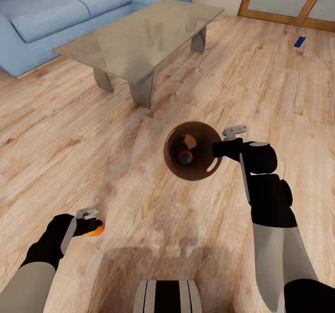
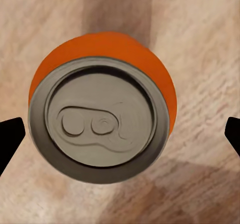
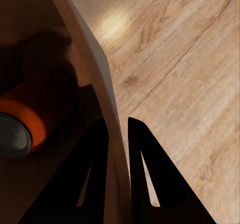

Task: Put the three can of soda from the living room inside the tash can in the kitchen.

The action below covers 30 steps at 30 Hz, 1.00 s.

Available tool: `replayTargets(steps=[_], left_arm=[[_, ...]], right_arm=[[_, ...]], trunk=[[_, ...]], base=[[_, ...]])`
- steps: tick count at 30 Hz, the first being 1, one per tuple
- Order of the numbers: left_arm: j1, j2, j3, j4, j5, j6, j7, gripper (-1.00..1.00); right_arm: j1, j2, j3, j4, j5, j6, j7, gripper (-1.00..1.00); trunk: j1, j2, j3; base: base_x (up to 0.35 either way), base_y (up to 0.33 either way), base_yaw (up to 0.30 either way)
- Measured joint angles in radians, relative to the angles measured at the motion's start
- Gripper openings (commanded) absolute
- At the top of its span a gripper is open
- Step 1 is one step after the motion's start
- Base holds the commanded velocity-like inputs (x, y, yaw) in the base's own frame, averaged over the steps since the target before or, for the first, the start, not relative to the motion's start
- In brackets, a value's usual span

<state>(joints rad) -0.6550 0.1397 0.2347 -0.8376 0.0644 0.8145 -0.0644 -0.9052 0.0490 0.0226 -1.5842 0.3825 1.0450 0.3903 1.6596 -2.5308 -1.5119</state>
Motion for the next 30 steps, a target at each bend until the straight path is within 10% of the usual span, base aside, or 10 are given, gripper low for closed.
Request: replayTargets(steps=[30], left_arm=[[0.0, -0.005, 0.0, 0.0, 0.0, 0.0, 0.0, 1.0]], right_arm=[[0.001, 0.001, 0.026, 0.0, -0.006, 0.001, 0.001, -1.0]], trunk=[[0.001, -0.001, -0.012]], base=[[0.024, 0.023, 0.0]])
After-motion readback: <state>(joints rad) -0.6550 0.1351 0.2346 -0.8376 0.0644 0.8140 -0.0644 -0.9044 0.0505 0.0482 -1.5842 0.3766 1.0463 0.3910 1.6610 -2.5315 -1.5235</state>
